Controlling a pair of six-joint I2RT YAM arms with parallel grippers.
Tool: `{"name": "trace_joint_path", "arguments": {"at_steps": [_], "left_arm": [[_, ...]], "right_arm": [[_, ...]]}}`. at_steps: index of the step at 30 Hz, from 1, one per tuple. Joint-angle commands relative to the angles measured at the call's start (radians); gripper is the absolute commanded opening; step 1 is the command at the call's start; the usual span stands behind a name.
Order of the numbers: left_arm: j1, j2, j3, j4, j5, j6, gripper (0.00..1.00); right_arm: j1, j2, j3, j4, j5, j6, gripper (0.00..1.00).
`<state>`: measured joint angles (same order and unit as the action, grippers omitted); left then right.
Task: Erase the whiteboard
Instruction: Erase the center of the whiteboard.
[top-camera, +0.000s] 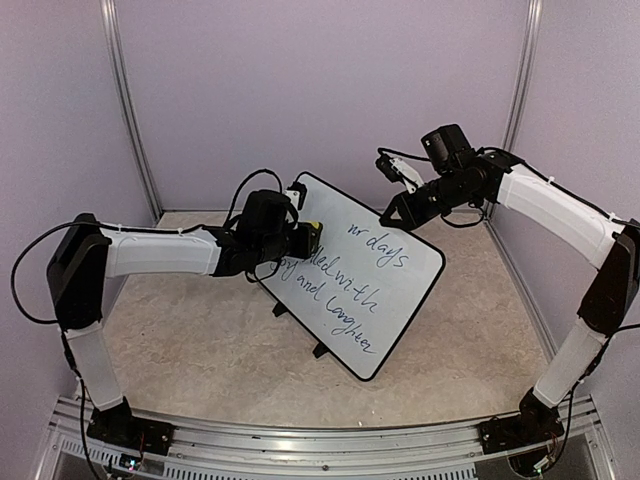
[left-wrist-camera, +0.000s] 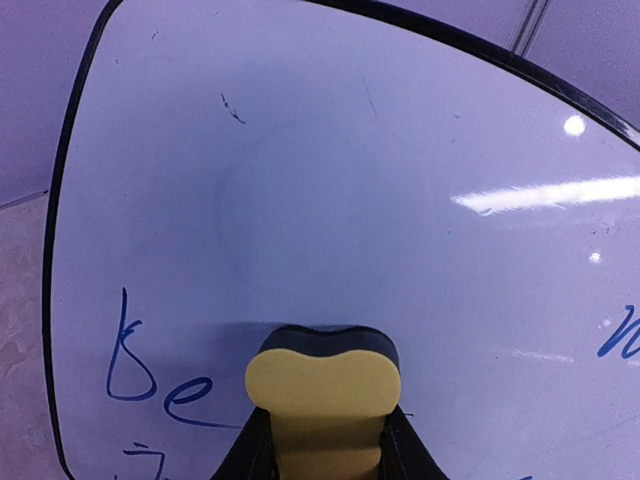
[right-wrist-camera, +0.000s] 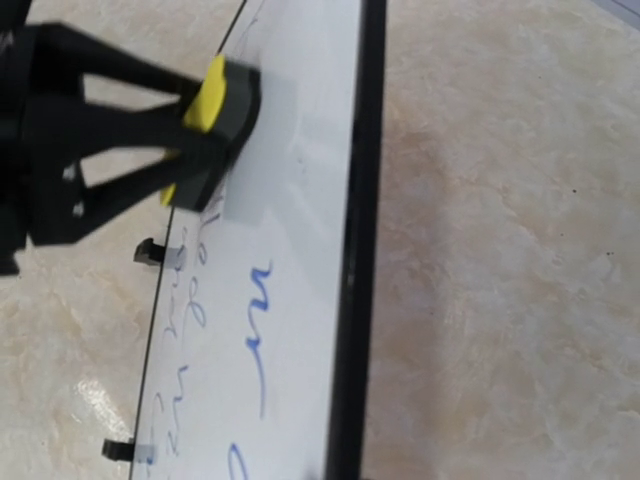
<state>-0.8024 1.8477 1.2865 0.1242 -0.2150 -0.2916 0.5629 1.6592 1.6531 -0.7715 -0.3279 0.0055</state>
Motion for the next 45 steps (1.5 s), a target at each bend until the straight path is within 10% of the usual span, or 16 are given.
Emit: {"name": "trace_joint_path", "arguments": {"at_steps": [1,45], "left_arm": [[-0.009,0.073,0.04,-0.035,0.054,0.014,0.13],[-0.244,0.069,-0.1,0.341,-0.043,0.201,0.14]], "right_arm": [[0.064,-0.053,0.0,0.049,-0.165,-0.125,0.0],[0.063,-0.053,-0.001,0.052,-0.17,-0.124,0.0]]}}
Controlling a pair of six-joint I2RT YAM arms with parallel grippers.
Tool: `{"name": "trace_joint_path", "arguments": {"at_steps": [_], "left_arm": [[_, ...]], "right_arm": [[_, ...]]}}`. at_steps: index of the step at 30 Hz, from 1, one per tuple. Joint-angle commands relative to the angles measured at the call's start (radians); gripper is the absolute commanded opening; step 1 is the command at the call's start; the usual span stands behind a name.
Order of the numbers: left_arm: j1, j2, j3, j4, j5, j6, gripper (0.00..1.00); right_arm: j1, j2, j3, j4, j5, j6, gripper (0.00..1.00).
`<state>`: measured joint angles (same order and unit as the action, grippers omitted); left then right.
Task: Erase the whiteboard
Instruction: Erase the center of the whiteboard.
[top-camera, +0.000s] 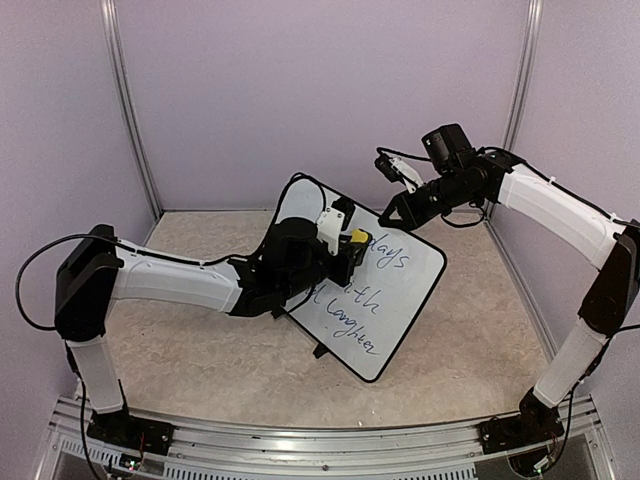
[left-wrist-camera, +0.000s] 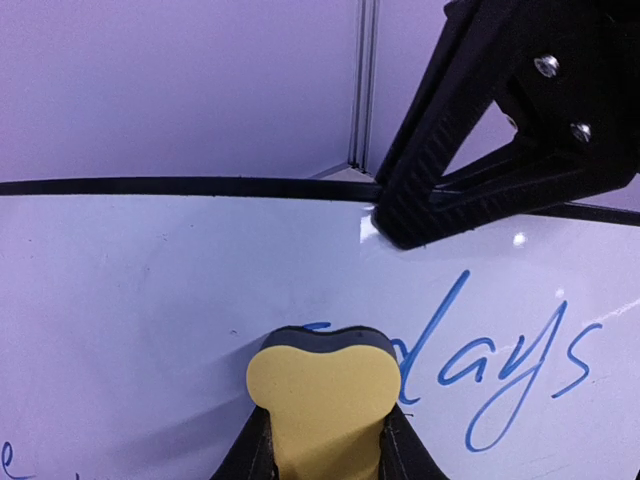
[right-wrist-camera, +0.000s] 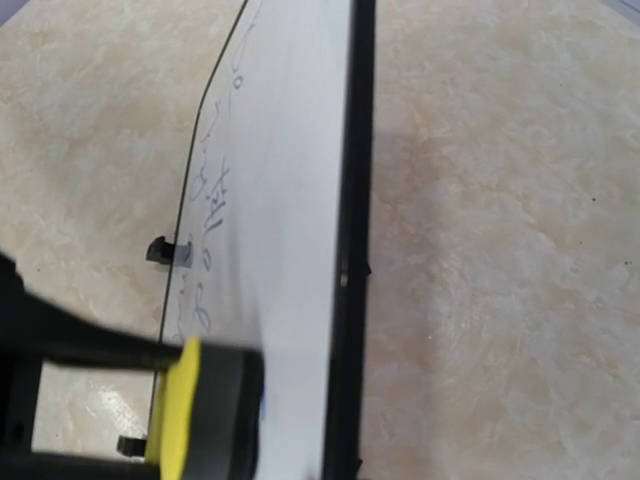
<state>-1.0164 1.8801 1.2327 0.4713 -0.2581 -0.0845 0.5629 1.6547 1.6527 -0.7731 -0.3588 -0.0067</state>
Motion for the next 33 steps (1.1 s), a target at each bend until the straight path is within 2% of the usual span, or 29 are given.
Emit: {"name": "trace_joint_path", "arguments": {"at_steps": [1,4,7,14,20,26,33], "left_arm": [[-0.033,0.043,-0.044,-0.007,-0.027,-0.006,0.13],[-0.034,0.063,-0.027,-0.015,-0.133,0.005,0.13],[-0.02,0.073,-0.008,-0.013,-0.184,0.033,0.13],[0.075,0.056,-0.001,0.041,-0.075,0.035,0.13],[0.101,0.073,0.01,0.05,-0.079,0.064,0.13],[0.039,0.089,0.043,0.033,-0.069,0.081,0.13],[-0.053,0.161,0.188,-0.153,-0.121,0.089,0.13]], "right_arm": [[0.064,-0.05,-0.002,0.054,-0.14,-0.111,0.0],[0.064,-0.052,-0.002,0.054,-0.138,-0.111,0.0],[0.064,-0.055,-0.005,0.053,-0.138,-0.111,0.0],[0.064,-0.055,-0.005,0.055,-0.14,-0.109,0.0],[0.063,-0.051,-0.002,0.054,-0.141,-0.108,0.0],[0.064,-0.045,0.0,0.052,-0.14,-0.108,0.0],[0.065,-0.042,0.008,0.047,-0.141,-0.108,0.0]]}}
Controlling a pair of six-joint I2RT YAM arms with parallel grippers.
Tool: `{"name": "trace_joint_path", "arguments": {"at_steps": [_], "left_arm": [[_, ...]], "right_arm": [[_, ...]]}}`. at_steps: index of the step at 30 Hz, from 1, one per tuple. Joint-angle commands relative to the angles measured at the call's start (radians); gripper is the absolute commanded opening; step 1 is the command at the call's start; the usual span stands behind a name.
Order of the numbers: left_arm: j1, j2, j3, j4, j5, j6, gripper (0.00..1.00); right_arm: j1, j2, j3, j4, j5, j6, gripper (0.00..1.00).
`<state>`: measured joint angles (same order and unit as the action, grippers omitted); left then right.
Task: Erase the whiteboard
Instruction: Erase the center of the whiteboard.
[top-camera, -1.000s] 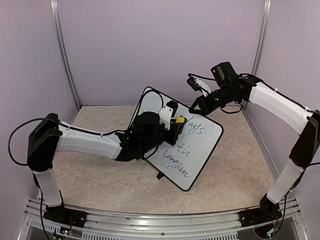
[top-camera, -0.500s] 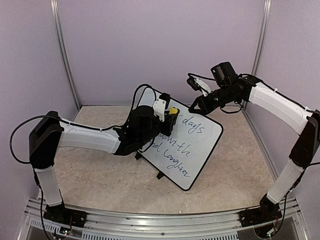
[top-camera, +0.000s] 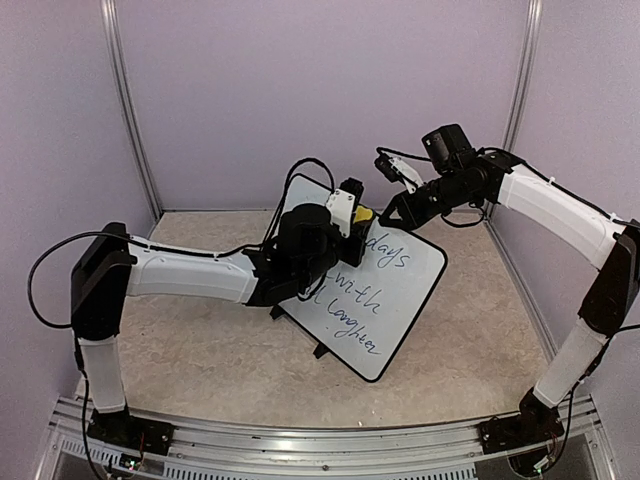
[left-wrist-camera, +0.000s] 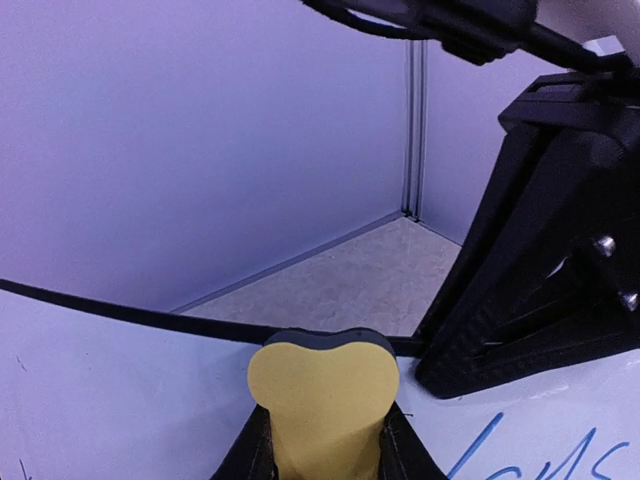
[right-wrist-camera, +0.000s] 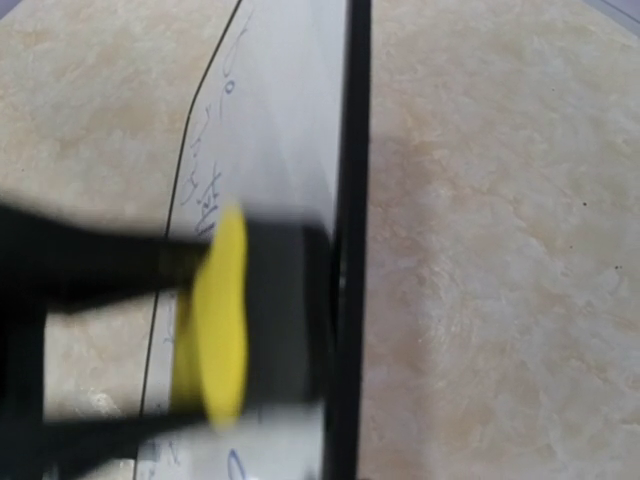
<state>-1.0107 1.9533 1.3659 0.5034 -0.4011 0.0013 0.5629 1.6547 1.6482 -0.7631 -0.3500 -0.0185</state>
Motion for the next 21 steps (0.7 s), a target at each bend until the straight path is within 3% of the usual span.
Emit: {"name": "trace_joint_path", "arguments": {"at_steps": [1,6,12,21], "left_arm": [[-0.067,0.094,0.065,-0.206,0.012,0.003,0.13],[-0.079,0.092,0.026,-0.207,-0.03,-0.078,0.13],[0.031,0.045,-0.052,-0.215,-0.022,-0.169,0.12],[0.043,0.051,-0.06,-0.217,-0.001,-0.164,0.12]], "right_arm": [[0.064,-0.044,0.013,0.036,-0.149,-0.097,0.0],[0.064,-0.046,0.012,0.036,-0.144,-0.098,0.0],[0.064,-0.053,0.009,0.037,-0.143,-0.1,0.0],[0.064,-0.054,0.007,0.041,-0.143,-0.1,0.0]]}}
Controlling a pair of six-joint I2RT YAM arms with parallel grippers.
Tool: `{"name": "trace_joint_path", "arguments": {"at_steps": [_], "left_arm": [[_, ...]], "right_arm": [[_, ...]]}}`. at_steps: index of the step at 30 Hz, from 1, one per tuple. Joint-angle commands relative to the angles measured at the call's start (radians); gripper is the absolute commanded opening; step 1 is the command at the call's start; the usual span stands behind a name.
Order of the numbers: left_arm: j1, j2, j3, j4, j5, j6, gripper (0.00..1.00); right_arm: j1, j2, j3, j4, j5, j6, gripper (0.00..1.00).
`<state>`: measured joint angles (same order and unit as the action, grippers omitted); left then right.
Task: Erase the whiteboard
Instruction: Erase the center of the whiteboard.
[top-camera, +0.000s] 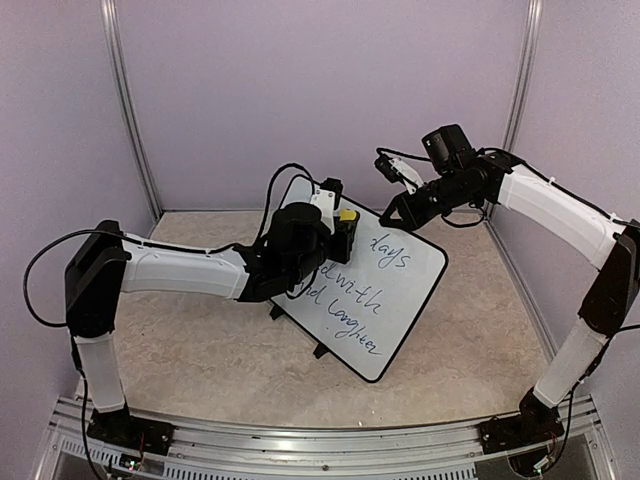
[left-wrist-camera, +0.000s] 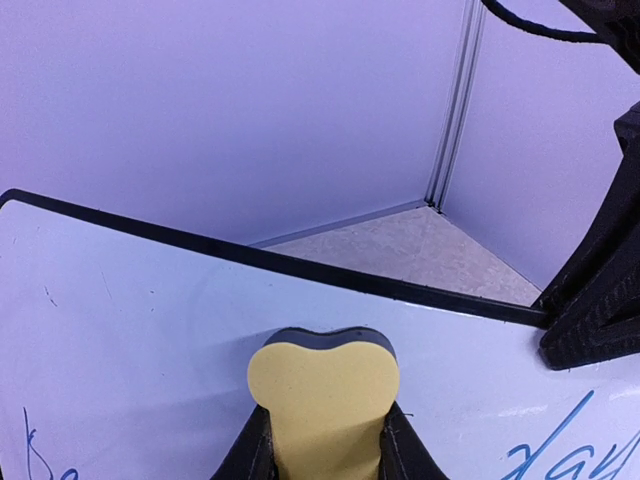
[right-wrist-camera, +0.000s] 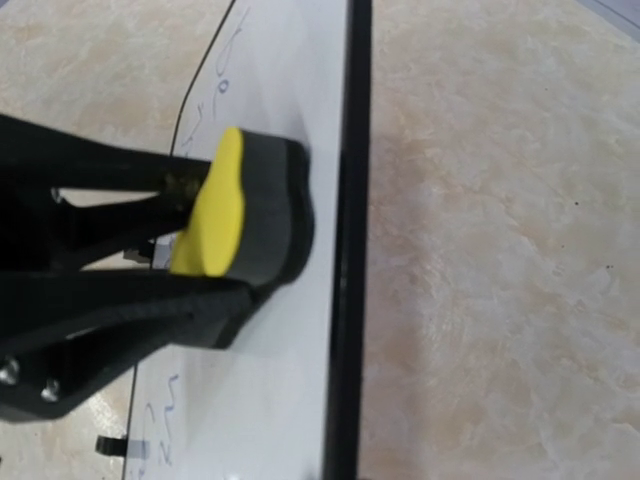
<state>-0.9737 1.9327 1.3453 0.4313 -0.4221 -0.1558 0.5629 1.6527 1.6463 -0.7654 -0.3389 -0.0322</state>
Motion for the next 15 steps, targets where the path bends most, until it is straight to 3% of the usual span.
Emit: {"name": "trace_joint_path", "arguments": {"at_steps": [1,7,15], "left_arm": [[-0.006,0.075,-0.037,-0.143,0.024,-0.004,0.12],[-0.095,0.089,-0.029,-0.153,-0.01,0.034,0.12],[-0.135,0.06,-0.083,-0.109,0.032,0.016,0.12]], "right_arm": [[0.064,-0.05,0.01,0.042,-0.154,-0.086,0.0],[0.065,-0.047,0.016,0.038,-0.15,-0.086,0.0],[0.063,-0.041,0.018,0.043,-0.153,-0.086,0.0]]}}
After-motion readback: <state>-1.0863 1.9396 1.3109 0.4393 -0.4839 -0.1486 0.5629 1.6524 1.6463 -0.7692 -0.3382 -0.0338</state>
